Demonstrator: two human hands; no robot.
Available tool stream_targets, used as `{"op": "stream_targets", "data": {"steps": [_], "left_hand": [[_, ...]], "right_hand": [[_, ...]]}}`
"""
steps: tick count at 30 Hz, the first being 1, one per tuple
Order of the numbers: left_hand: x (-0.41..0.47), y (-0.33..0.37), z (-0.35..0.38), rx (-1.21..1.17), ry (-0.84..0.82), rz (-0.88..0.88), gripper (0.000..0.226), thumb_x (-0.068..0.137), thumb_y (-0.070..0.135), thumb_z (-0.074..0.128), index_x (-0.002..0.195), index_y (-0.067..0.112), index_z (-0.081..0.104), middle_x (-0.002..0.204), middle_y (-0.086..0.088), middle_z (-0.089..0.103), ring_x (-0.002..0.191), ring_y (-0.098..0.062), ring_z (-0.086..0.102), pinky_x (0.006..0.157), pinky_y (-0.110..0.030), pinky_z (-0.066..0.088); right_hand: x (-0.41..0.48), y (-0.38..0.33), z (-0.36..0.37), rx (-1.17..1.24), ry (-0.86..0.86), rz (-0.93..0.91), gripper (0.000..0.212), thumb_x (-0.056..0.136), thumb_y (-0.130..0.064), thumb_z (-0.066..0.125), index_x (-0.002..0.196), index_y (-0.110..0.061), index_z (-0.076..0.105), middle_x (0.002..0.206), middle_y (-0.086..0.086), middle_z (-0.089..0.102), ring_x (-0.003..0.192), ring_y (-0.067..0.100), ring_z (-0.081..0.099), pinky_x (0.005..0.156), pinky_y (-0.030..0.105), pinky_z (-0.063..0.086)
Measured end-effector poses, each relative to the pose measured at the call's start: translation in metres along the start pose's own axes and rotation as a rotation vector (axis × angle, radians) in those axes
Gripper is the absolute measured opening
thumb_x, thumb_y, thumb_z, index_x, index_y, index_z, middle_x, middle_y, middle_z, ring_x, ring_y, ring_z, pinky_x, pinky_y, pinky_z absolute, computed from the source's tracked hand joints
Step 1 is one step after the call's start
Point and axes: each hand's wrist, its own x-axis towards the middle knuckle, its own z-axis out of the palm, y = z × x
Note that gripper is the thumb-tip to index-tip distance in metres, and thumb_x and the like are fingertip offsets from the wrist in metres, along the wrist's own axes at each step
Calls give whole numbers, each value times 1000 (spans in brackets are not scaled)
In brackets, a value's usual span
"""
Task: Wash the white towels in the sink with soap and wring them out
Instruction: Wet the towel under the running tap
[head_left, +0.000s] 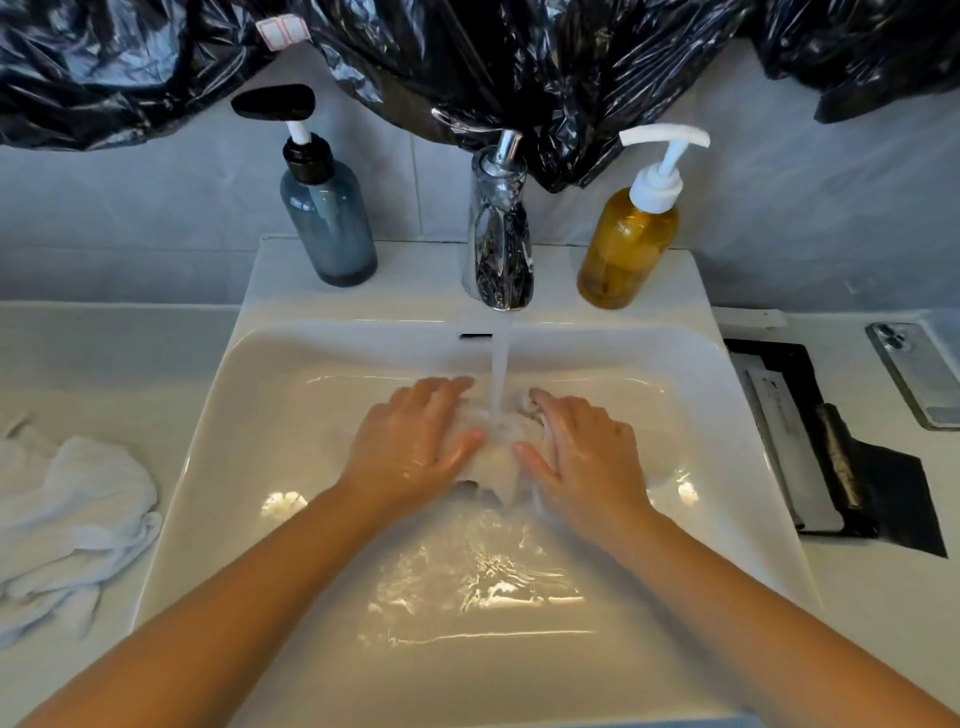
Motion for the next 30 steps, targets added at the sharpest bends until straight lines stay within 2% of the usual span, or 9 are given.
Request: {"op": "stream_targets", "data": {"steps": [3, 7, 12, 16, 20, 23, 25, 28, 30], "left_hand": [[6, 7, 23, 159, -65, 8, 54, 86, 58, 35, 119, 19, 55, 105, -9, 59, 88, -34, 60, 68, -41, 50], [22, 15, 6, 54, 190, -14, 49, 88, 46, 29, 90, 11, 63, 77, -5, 60, 63, -32, 60, 52, -32, 43], [8, -3, -26, 138, 453, 305, 38, 100, 36, 43, 100, 9, 70, 93, -7, 67, 79, -27, 60, 63, -34, 47], [-9, -31, -36, 172, 245, 377, 27, 86, 27, 52, 107, 13, 61, 106, -11, 61, 95, -29, 55, 79, -38, 43], [-28, -41, -45, 165, -11, 306, 34, 79, 56, 55, 93, 26, 57, 95, 5, 57, 86, -18, 52, 81, -35, 43], [-25, -13, -38, 125, -57, 229, 62, 75, 71, 54, 114, 23, 58, 113, 2, 59, 99, -19, 54, 86, -40, 48], [-17, 1, -19, 175, -121, 172, 82, 73, 69, 62, 137, 22, 42, 129, -4, 55, 111, -25, 54, 88, -43, 49], [-11, -1, -6, 249, -83, 126, 69, 78, 44, 72, 136, 18, 46, 116, -9, 59, 99, -34, 60, 79, -45, 50], [-18, -12, -15, 238, 2, 251, 49, 81, 46, 63, 119, 15, 60, 105, -8, 60, 88, -31, 58, 73, -39, 49]], "right_hand": [[11, 1, 8, -44, 119, 2, 60, 94, -62, 21, 115, -23, 61, 94, -3, 65, 84, 25, 61, 73, 37, 34], [28, 4, -7, 223, 159, 15, 64, 89, -62, 19, 93, -16, 63, 61, -15, 47, 56, 23, 48, 66, 34, 34], [27, 0, -20, 381, 288, -201, 41, 96, -49, 44, 107, -18, 68, 88, -13, 64, 78, 11, 58, 80, 38, 47], [23, 4, -18, 537, 2, -164, 46, 88, -55, 60, 121, -23, 62, 110, -15, 62, 97, 7, 60, 85, 27, 51], [16, 14, -17, 454, -170, -106, 55, 91, -51, 60, 137, -22, 51, 121, -12, 58, 107, 10, 58, 89, 27, 48], [16, 2, -16, 464, -162, -34, 31, 98, -45, 53, 121, -24, 51, 100, -13, 59, 88, 10, 58, 71, 25, 42], [19, -8, -12, 594, -153, 42, 16, 102, -41, 48, 100, -25, 49, 82, -11, 57, 72, 8, 54, 60, 24, 39], [25, -9, -12, 758, -121, 183, 27, 103, -36, 47, 89, -15, 57, 74, -4, 56, 62, 7, 50, 58, 21, 38], [29, 3, -16, 780, -79, 292, 33, 101, -38, 49, 84, -11, 58, 72, -1, 53, 64, 14, 48, 62, 30, 39]]}}
